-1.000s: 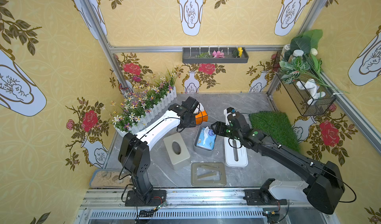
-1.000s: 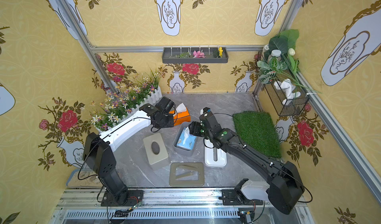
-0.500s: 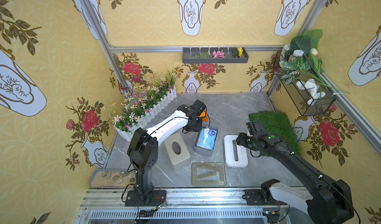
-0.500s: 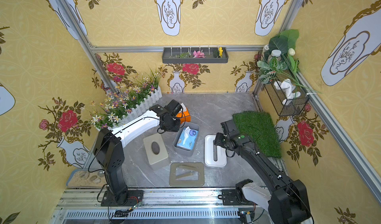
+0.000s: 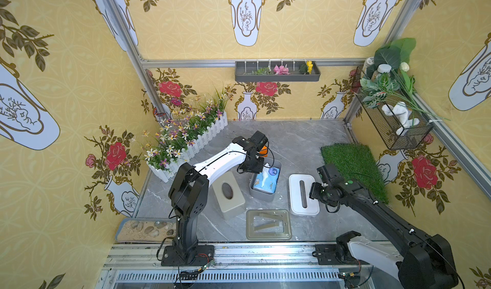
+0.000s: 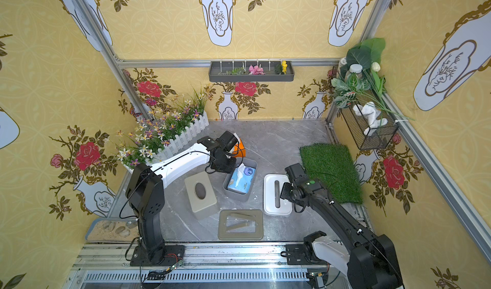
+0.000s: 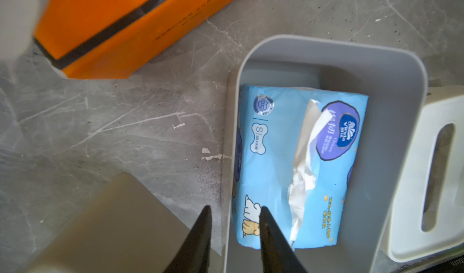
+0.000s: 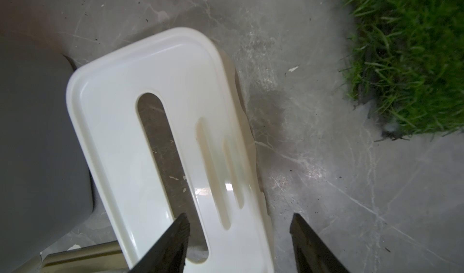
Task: Put the tissue paper into the tissue box
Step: Adjust the tissue box at the center of the board, then pick up the box lid from the center of the board.
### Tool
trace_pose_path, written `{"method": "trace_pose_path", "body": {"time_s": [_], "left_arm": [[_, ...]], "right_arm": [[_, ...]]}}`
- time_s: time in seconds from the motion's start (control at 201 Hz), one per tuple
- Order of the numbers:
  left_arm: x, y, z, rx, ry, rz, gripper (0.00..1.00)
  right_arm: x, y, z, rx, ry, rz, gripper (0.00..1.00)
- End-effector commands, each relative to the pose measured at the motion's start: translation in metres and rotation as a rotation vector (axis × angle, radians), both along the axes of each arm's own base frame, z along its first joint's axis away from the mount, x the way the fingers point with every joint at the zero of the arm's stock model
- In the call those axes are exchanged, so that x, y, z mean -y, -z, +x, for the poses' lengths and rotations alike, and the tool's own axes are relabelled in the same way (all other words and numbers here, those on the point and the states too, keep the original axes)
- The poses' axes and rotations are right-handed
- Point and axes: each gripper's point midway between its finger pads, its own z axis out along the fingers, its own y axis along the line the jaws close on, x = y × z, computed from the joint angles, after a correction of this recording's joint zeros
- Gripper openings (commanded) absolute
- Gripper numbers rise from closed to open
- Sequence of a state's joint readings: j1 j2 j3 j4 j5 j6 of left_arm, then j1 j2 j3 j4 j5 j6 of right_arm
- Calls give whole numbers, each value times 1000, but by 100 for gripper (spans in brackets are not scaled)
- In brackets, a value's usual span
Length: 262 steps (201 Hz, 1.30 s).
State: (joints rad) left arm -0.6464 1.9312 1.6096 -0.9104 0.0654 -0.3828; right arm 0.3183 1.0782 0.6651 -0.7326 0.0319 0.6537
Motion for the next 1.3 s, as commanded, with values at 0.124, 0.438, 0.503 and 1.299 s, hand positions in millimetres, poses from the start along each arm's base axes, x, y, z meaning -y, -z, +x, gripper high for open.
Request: {"method": "trace_pose_path", "body": {"time_s": [0.124,0.438,0.503,1.299], "left_arm": [[0,13,-7,-43,-15,1,27],[0,23,-16,-84,-210,-73,17],[3,24,-18,-96,-240,-91,15],[16,-5,-24,13,-344,-107,35]], "right_arm": [[1,8,0,-15,15,-2,60],[-3,18,14,-10,5,16,54],[-2,18,18,0,0,16,50],[6,32,35,-34,1,80,44]]}}
